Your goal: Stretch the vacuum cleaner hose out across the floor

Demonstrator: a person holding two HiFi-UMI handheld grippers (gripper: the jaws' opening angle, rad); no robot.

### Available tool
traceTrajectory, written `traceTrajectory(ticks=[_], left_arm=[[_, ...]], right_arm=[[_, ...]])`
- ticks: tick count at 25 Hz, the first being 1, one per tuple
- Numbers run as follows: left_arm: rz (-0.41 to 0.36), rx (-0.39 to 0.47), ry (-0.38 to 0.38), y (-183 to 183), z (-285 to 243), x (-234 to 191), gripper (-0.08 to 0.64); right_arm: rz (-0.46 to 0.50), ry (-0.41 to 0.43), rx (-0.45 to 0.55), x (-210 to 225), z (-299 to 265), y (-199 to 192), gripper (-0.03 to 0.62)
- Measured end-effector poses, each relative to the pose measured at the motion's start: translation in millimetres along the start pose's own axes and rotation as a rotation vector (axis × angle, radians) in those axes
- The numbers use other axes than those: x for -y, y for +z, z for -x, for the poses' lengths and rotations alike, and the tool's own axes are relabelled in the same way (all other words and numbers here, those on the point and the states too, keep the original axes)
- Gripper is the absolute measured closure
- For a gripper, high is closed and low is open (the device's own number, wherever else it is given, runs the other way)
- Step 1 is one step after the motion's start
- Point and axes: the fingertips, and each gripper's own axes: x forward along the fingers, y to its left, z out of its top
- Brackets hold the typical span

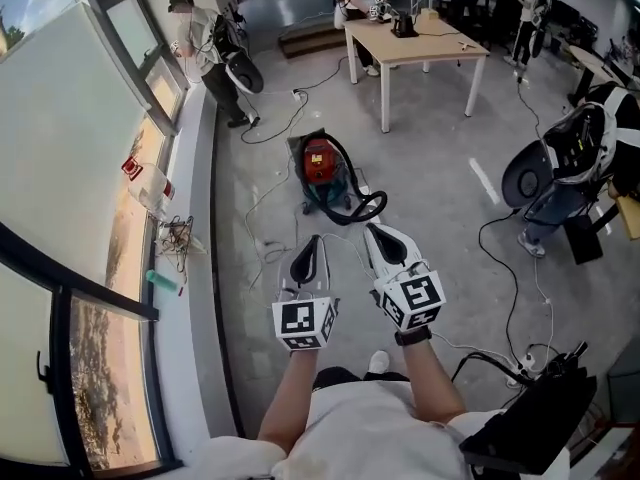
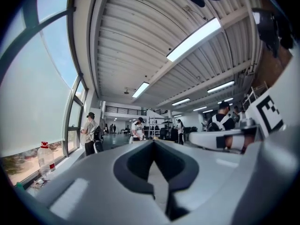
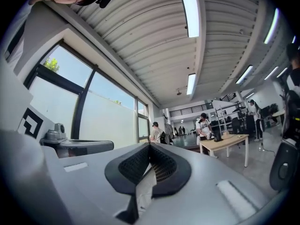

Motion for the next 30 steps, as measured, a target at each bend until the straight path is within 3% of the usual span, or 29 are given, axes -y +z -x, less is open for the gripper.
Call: traceTrajectory(ticks=[4, 11, 15, 21, 26, 30], left_arm=[[0.032, -0.053, -0.031, -23, -42, 13, 0.558], [0.047, -0.082, -0.094, -44, -115, 22, 0.558], [0.093, -0.112, -0.12, -67, -172, 22, 0.559], [0.113, -0.081, -0.132, -62, -287, -19, 0.558], [0.068, -0.03, -0.151, -39, -367, -52, 0.558], [0.056, -0.051, -0.194, -48, -412, -81, 0.558]], right_arm=[[-0.058, -0.063, -0.083, 50, -7, -32, 0.594], [-0.046, -0.105, -0.138, 100, -39, -56, 0.594], [-0.033, -0.126, -0.191, 136, -67, -74, 0.594], [-0.003, -0.144, -0.22, 185, -156, -72, 0.594], [0.042, -0.143, -0.202, 222, -244, -55, 0.594], [0.054, -0.146, -0.208, 237, -306, -63, 0.594]])
